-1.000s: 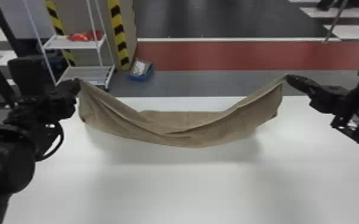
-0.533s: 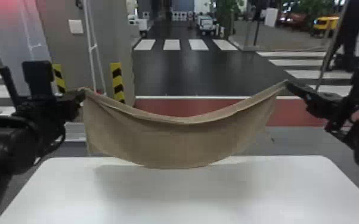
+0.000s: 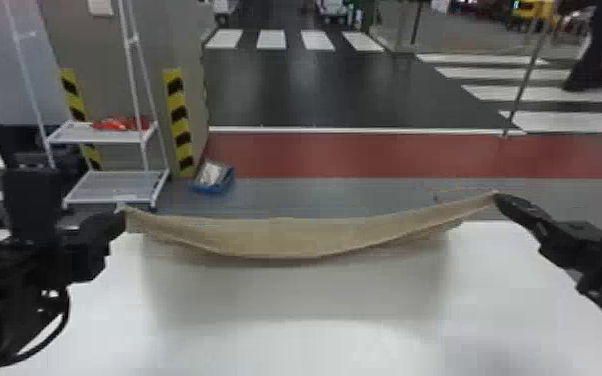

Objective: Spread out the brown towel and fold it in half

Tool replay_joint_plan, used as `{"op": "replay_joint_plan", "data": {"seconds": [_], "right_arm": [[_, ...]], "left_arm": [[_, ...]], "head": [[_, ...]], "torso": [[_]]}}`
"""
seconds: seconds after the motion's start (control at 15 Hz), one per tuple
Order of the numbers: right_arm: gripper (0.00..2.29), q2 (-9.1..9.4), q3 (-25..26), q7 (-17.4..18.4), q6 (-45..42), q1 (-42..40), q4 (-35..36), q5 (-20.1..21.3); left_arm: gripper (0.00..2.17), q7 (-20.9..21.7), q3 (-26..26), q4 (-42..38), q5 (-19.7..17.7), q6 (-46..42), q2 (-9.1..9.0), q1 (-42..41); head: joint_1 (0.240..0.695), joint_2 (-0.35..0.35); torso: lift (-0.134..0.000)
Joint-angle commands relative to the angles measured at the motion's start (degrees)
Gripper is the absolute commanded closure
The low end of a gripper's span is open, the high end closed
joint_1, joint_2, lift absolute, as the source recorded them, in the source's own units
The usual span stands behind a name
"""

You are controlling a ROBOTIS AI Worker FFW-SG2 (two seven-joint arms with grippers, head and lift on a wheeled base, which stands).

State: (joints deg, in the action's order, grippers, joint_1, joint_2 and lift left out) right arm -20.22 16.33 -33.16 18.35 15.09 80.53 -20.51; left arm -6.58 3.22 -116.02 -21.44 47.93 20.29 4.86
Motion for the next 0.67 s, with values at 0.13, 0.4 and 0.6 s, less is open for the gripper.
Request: {"op": "replay_joint_plan", "data": {"seconds": [0.13, 0.4, 0.6], "right_arm": [[1.29, -0.88, 6.87, -1.39, -0.11, -14.48, 7.8, -4.45], [1.29, 0.27, 11.18, -3.32, -0.46, -26.61, 14.39, -9.37], [1.29, 3.61, 15.05, -6.92, -0.81, -32.14, 18.44, -9.63]], "left_arm": [[1.53, -0.46, 2.23, -11.59, 4.13, 0.55, -0.96, -16.37], [1.53, -1.51, 6.27, -24.34, 6.94, 6.7, -2.89, -28.85], [1.53, -1.95, 6.97, -29.44, 9.31, 11.62, -3.51, -33.77]], "head": [[0.64, -0.1], [0.695, -0.127], [0.695, -0.134]], "torso": [[-0.128], [-0.128], [-0.128]]}}
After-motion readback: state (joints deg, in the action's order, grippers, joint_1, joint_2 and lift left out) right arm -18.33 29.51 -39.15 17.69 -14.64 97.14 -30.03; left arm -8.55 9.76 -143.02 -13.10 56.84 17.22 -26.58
